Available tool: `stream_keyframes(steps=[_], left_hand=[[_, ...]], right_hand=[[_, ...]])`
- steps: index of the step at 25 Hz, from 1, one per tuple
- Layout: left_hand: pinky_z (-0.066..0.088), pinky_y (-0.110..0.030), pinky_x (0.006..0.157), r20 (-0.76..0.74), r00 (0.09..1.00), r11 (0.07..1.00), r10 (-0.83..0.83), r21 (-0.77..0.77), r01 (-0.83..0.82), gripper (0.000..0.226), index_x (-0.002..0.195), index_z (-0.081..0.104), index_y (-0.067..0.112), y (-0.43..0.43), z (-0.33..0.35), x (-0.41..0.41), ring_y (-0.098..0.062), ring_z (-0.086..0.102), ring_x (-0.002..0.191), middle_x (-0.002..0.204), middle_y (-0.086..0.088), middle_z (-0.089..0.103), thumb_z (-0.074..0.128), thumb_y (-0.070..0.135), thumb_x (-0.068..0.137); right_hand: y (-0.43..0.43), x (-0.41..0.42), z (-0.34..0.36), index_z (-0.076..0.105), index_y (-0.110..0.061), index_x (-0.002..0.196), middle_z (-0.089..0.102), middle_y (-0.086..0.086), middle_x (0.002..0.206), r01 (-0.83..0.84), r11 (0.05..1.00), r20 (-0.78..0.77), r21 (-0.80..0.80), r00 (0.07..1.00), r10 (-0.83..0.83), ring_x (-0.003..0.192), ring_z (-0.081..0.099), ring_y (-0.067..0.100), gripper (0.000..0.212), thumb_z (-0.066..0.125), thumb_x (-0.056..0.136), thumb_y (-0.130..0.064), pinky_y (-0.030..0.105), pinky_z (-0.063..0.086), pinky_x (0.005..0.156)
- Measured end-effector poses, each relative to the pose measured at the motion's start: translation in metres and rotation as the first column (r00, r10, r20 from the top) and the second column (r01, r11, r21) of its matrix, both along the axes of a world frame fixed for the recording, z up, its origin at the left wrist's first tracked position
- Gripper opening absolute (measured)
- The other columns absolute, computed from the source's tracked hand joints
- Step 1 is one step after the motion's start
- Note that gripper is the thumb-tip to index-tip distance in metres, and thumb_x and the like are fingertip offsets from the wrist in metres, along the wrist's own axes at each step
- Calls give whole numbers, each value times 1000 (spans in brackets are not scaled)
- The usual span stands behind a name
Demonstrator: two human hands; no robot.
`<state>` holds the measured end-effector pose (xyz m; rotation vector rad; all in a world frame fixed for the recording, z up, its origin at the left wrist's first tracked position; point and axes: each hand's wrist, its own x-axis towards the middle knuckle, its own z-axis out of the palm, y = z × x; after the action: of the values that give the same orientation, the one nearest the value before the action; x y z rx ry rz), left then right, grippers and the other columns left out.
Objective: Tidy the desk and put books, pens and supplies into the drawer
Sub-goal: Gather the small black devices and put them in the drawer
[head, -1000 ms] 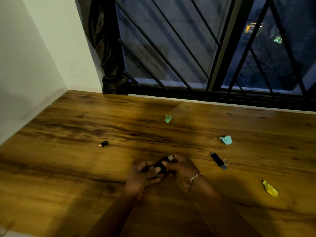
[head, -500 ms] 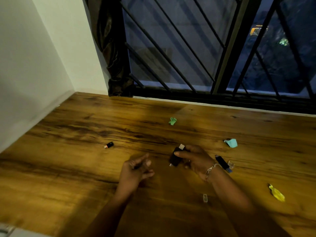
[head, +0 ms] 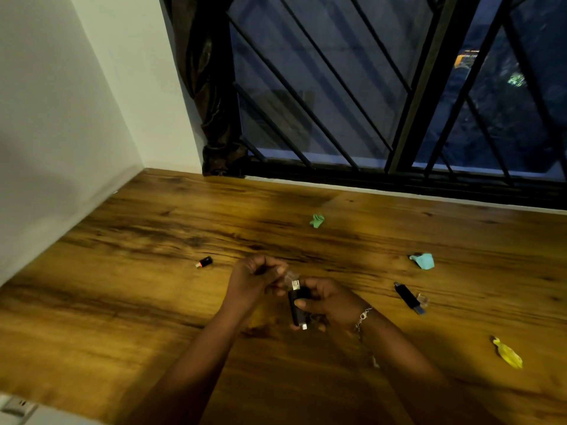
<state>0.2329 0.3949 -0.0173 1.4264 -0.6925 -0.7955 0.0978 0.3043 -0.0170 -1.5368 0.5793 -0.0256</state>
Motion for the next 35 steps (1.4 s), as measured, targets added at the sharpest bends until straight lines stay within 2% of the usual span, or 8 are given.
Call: stream_keyframes(steps=[6,9,12,20,24,27,30,35], left_hand=[[52,-20,48,44,999,996,-25,91,21,10,79,68,11,-4,-4,-1,-8,62,56,64,1,67,64,4,83],[51,-19,47,70,995,991,-64,120,56,7,80,66,9,-4,-5,2,-4,59,51,68,-7,63,65,2,81],[52,-18,47,75,991,983,-115,154,103,11,80,65,9,-3,-4,6,0,59,49,71,-7,63,62,0,83],[54,-19,49,52,993,978,-104,185,93,11,77,62,8,3,-7,2,-8,64,64,83,-10,65,62,-2,82],[54,-20,49,-75,997,985,-34,168,46,11,80,57,7,7,-6,0,-11,64,68,82,-7,63,65,-1,81],[55,-20,50,-239,958,986,156,91,-137,9,84,57,7,10,-7,1,-16,63,76,86,-8,60,60,-2,84],[56,-22,49,-378,892,968,250,65,-243,11,83,59,5,14,-8,2,-17,64,73,86,-10,61,54,-4,86],[57,-23,50,-455,844,957,285,83,-278,10,82,59,1,16,-11,-5,-20,62,75,82,-11,62,53,-5,87]], right_hand=[[0,7,-7,54,-11,105,64,19,108,82,985,-29,-149,996,-87,47,61,3,19,52,90,0,12,33,35],[-1,9,-6,44,-4,118,60,9,104,119,968,-59,-221,989,-135,45,57,-1,35,57,87,0,12,35,34],[-1,12,-4,35,-5,122,60,13,110,149,966,-51,-209,985,-163,44,57,-10,45,59,85,3,9,35,34],[0,17,-6,33,-16,106,65,25,104,125,963,-77,-240,986,-147,37,54,-5,41,60,83,4,11,33,32],[-1,21,-3,41,-16,101,61,7,86,112,984,-71,-142,990,-123,38,56,-3,30,62,84,-2,12,37,33],[-7,14,0,54,-9,92,62,9,84,241,955,-15,174,970,-242,51,63,6,4,57,88,-7,17,48,42],[-12,-1,-7,58,-2,99,64,15,90,282,847,-28,450,953,-303,75,67,20,16,47,89,7,22,58,61],[-2,-9,-13,58,0,100,67,15,90,282,904,21,320,952,-305,67,71,14,24,46,86,15,22,58,62]])
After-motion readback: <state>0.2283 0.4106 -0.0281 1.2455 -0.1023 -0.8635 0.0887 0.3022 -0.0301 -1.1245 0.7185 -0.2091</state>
